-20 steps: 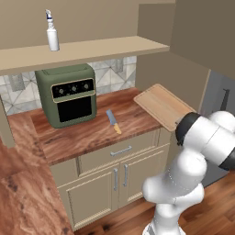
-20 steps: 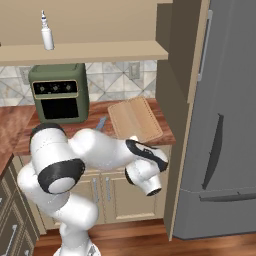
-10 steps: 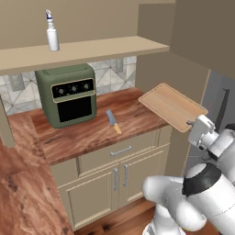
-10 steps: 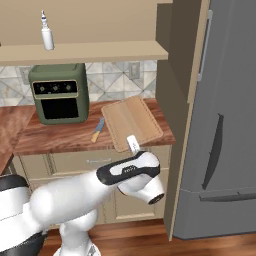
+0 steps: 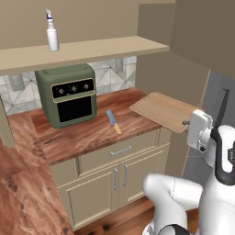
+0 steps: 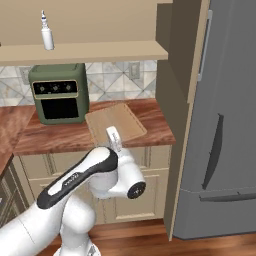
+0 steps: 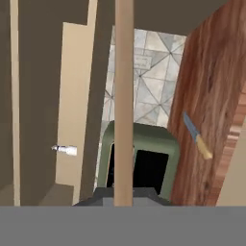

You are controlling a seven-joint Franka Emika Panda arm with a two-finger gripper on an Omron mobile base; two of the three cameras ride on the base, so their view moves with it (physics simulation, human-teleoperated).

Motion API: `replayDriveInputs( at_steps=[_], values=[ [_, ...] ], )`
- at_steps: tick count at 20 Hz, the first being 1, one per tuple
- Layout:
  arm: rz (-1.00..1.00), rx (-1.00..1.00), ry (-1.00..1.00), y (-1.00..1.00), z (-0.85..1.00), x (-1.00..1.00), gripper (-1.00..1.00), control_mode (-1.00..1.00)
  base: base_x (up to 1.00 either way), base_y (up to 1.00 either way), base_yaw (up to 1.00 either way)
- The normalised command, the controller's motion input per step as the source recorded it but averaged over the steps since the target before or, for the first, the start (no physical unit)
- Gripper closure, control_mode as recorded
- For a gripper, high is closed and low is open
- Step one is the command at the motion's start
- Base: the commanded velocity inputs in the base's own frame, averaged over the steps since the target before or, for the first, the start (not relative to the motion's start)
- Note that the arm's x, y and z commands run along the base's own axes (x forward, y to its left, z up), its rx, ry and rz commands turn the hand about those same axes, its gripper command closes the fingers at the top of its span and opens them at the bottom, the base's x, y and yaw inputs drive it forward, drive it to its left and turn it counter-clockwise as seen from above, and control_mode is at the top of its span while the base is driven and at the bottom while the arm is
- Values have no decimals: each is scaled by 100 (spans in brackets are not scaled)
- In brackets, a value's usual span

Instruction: Move the cutting board and knife to the sink. Then move spray from the cabinet to the counter.

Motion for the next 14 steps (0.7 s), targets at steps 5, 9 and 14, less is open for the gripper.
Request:
replayDriveInputs(
  at_steps=[5, 9, 14],
  values=[
    [-1, -5, 19, 56, 36, -37, 100, -100, 0, 0, 0],
    [-10, -9, 7, 37, 23, -38, 100, -100, 0, 0, 0],
    [-17, -4, 0, 3, 32, -50, 100, -100, 0, 0, 0]
  ],
)
